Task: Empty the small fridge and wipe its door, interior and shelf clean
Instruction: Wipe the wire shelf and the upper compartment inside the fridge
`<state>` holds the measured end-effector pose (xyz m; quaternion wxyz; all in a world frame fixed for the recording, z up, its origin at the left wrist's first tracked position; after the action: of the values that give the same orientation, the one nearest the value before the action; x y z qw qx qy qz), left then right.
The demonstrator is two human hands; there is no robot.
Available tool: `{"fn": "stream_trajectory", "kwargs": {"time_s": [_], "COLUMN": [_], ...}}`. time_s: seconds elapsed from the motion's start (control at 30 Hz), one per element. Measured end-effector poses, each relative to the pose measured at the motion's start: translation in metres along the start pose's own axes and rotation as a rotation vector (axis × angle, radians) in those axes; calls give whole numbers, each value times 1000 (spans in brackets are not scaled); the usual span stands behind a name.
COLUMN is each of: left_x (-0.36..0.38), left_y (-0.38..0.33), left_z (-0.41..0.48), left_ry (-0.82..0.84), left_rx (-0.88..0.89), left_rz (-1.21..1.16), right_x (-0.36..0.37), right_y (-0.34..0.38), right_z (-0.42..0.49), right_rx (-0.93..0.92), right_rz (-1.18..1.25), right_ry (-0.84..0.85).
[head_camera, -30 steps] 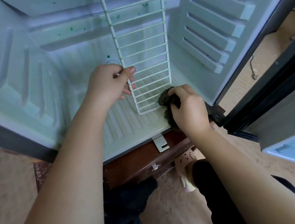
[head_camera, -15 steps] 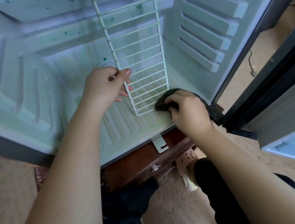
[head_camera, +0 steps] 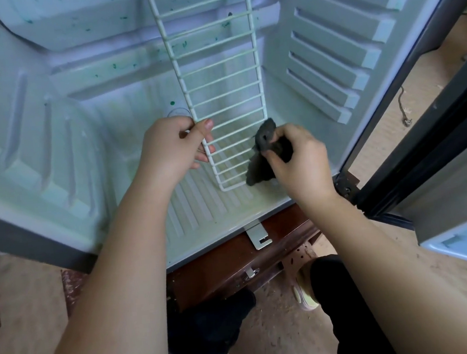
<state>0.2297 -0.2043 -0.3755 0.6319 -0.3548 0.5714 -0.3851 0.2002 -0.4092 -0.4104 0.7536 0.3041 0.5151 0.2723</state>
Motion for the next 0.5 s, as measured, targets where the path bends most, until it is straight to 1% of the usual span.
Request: {"fn": "stream_trajectory", "kwargs": {"time_s": [0.1, 0.17, 0.23, 0.27, 0.37, 0.4, 0.43, 0.5], "left_x": [-1, -1, -1, -1, -1, -1, -1, -1], "left_y": [-1, -2, -3, -3, -3, -3, -4, -3], "left_z": [0, -1, -1, -1, -1, -1, -1, -2], "left_ry": [1, 1, -6, -6, -7, -10, -13, -18], "left_rx": [-5, -7, -5, -4, 5, 9, 12, 18], "left_rz": [2, 1, 2, 5, 12, 16, 22, 29], "right_x": [5, 3, -7, -16, -46, -48, -44, -28], "right_y": [-17, -20, -7, 4, 46, 53, 57, 55], "right_z": [-10, -11, 0, 10, 36, 41, 45, 44], "right_rx": [29, 87, 139, 135, -11, -45, -55, -21], "right_rz": [-85, -93, 10, 93, 315, 388, 452, 456], "right_ry": [76, 100, 53, -11, -223, -235, -196, -98]}}
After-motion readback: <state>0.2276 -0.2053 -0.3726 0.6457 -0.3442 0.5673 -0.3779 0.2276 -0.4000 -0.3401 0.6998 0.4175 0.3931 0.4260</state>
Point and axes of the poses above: each hand's wrist, its own z-axis towards the middle knuckle, its own x-axis out of the palm, y = z × x, the point moved 6 cm from there along z, towards the middle knuckle, and after that the axes turned 6 degrees about x, right-handed, at the moved point
